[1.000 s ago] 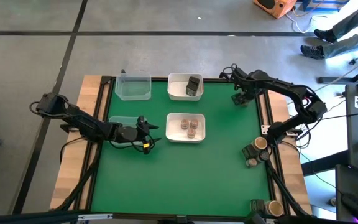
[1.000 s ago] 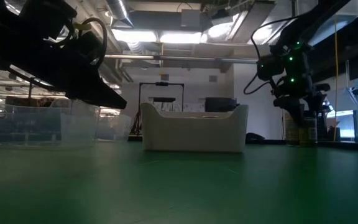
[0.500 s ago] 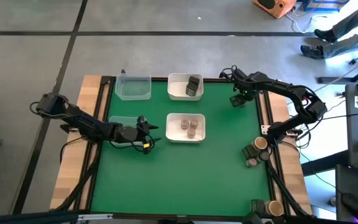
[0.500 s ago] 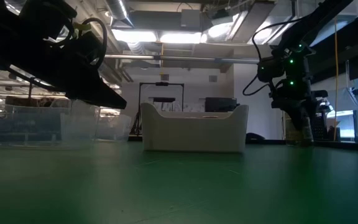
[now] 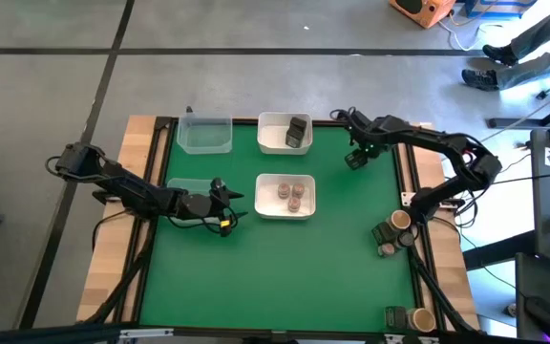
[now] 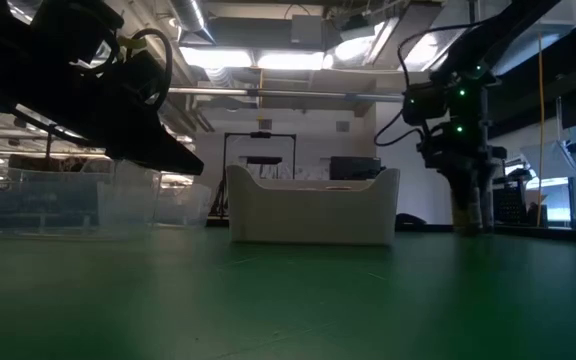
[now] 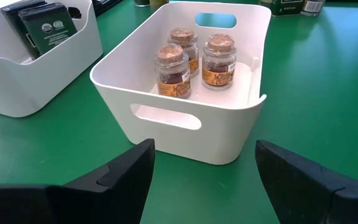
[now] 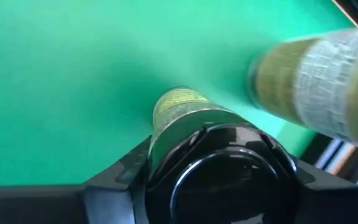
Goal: Sort spices by type
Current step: Move the top green seasoning bottle to the center of the table
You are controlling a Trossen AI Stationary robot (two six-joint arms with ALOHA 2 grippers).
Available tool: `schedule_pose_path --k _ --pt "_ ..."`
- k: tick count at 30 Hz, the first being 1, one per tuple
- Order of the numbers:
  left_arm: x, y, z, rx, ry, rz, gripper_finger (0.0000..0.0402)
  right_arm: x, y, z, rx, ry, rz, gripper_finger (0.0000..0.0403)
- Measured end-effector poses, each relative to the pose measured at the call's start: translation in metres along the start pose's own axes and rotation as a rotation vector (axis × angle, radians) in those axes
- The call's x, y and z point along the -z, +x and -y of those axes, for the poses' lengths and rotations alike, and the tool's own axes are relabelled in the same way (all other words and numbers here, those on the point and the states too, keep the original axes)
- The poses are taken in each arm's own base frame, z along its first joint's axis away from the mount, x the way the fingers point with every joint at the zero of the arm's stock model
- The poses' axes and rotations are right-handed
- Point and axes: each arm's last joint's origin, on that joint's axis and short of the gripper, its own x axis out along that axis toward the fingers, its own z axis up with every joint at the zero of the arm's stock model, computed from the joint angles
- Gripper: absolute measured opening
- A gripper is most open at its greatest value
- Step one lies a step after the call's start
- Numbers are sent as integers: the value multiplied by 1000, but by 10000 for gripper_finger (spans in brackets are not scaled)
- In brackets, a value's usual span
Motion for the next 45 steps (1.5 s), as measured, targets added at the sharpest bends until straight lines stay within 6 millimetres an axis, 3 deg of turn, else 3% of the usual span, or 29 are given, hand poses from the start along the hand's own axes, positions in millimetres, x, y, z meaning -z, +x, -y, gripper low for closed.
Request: schedule_pose_path --k 13,19,35,45 --pt "-6 -1 8 32 23 18 269 9 -12 -53 -90 -161 87 201" --pt "-8 -2 12 50 36 25 269 23 -20 -80 -185 -240 71 205" --pt "-7 -4 15 63 -22 25 269 98 -49 -162 -352 -559 68 202" --pt "-14 -8 28 111 6 45 269 128 -80 -213 -598 -652 292 202"
